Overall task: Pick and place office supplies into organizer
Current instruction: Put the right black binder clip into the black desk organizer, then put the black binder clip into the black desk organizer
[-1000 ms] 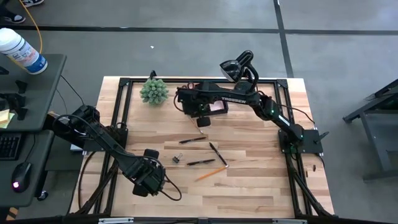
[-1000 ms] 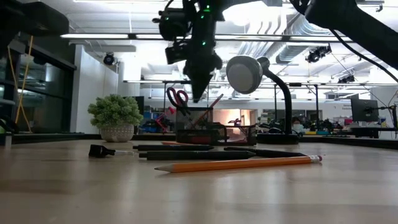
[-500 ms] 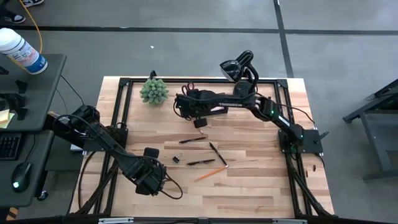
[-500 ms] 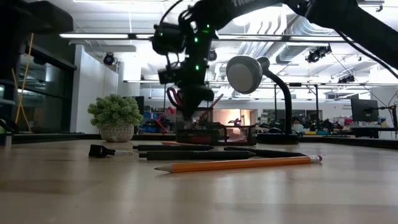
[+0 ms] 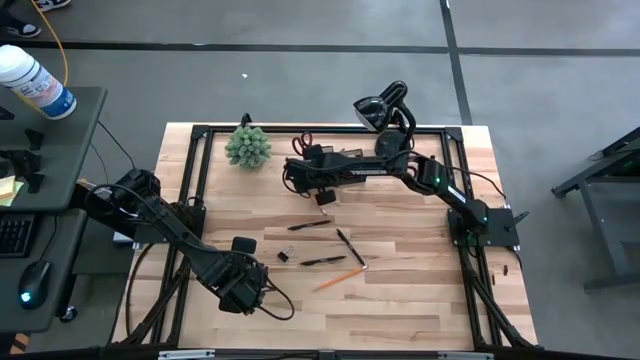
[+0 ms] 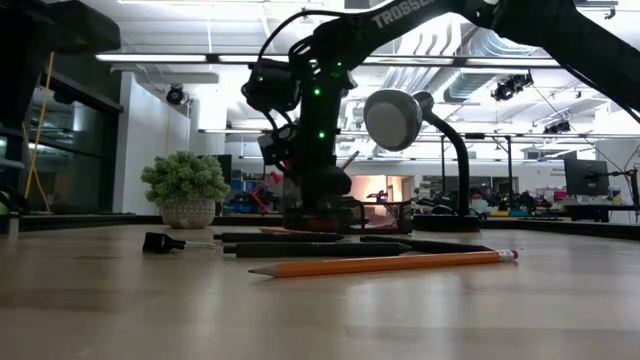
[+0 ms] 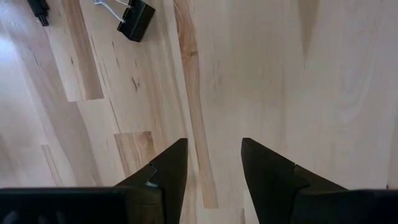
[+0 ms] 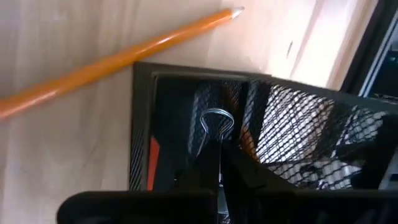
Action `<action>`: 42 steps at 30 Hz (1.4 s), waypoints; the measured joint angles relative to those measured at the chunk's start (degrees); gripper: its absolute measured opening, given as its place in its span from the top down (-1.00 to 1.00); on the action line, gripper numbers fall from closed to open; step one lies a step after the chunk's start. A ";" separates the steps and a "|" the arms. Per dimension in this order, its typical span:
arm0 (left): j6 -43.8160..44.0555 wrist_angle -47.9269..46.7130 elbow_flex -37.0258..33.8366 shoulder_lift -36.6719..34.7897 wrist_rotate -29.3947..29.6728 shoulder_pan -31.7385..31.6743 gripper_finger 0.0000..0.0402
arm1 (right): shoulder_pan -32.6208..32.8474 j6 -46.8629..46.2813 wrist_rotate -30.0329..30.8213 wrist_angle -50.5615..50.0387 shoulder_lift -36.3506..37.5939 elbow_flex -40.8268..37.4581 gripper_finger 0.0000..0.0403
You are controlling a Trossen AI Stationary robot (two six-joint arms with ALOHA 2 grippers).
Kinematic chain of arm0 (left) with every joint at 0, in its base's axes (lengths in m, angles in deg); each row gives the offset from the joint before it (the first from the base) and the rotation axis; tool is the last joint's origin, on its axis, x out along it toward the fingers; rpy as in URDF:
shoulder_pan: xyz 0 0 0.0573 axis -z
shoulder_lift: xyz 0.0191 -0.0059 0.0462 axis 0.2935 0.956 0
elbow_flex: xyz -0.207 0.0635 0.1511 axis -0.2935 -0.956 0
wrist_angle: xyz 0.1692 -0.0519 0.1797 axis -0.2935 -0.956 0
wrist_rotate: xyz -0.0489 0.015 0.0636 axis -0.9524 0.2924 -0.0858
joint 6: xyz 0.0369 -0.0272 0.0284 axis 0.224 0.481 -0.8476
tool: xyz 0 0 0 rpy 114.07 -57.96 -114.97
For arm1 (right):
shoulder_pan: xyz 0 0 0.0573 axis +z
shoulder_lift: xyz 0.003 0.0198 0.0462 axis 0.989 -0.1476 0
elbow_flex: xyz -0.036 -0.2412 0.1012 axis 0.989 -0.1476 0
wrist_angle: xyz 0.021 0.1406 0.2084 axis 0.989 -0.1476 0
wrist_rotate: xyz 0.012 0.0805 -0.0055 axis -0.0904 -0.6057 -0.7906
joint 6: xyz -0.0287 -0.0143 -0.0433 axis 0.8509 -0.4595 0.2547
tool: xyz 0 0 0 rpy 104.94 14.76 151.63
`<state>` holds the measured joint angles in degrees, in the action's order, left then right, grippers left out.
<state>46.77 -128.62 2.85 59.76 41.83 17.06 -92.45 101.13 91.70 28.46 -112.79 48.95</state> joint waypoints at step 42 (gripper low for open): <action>-0.42 2.51 0.00 0.04 4.66 0.00 0.31 | 13.70 -41.08 -14.08 -27.06 14.47 0.11 0.57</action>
<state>46.35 -126.11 2.85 59.81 46.49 17.06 -78.75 60.05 77.62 1.41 -98.32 49.06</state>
